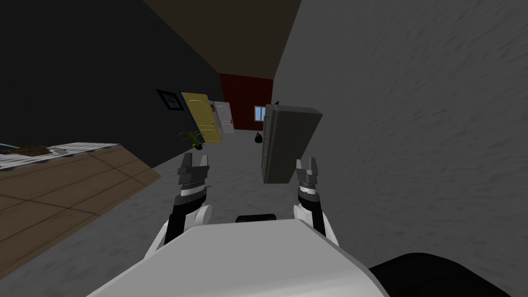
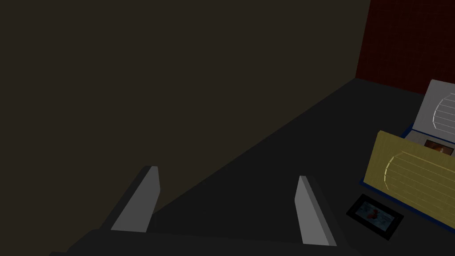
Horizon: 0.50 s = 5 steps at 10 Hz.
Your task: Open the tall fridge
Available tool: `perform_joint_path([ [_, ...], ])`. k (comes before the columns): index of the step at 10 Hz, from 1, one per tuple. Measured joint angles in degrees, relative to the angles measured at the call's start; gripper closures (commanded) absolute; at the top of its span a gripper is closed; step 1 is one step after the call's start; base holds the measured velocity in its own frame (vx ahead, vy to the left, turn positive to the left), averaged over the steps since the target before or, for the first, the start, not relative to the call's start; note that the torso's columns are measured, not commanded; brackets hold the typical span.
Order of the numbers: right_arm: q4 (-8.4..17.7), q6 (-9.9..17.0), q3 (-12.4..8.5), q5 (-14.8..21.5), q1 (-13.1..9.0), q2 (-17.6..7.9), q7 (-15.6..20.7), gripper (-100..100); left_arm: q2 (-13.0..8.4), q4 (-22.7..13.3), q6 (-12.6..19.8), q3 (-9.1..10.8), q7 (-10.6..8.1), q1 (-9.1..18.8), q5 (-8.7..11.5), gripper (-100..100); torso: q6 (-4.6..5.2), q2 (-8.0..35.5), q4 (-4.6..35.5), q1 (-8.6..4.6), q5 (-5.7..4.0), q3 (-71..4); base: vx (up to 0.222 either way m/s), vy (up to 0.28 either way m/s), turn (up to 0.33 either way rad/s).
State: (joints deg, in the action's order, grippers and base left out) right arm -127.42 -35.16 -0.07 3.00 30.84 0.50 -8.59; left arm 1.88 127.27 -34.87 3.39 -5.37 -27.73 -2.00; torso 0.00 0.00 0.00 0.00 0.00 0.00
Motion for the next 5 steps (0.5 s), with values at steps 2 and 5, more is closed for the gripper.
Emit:
perform_joint_path([
  [2, 0.00, 0.00, 0.00, 0.00, 0.00, 0.00, 0.00, 0, 0.00, 0.00, 0.00, 0.00, 0.00, 0.00, 0.00, 0, 0.00, 5.97, 6.00, 0.00, 0.00, -12.00, 0.000, 0.000, 0.000],
  [5, -0.01, 0.00, 0.00, 0.00, 0.00, 0.00, 0.00, 0, 0.00, 0.01, 0.00, 0.00, 0.00, 0.00, 0.00, 0, 0.00, 18.45, 18.46, 0.00, 0.00, -36.92, 0.000, 0.000, 0.000],
])
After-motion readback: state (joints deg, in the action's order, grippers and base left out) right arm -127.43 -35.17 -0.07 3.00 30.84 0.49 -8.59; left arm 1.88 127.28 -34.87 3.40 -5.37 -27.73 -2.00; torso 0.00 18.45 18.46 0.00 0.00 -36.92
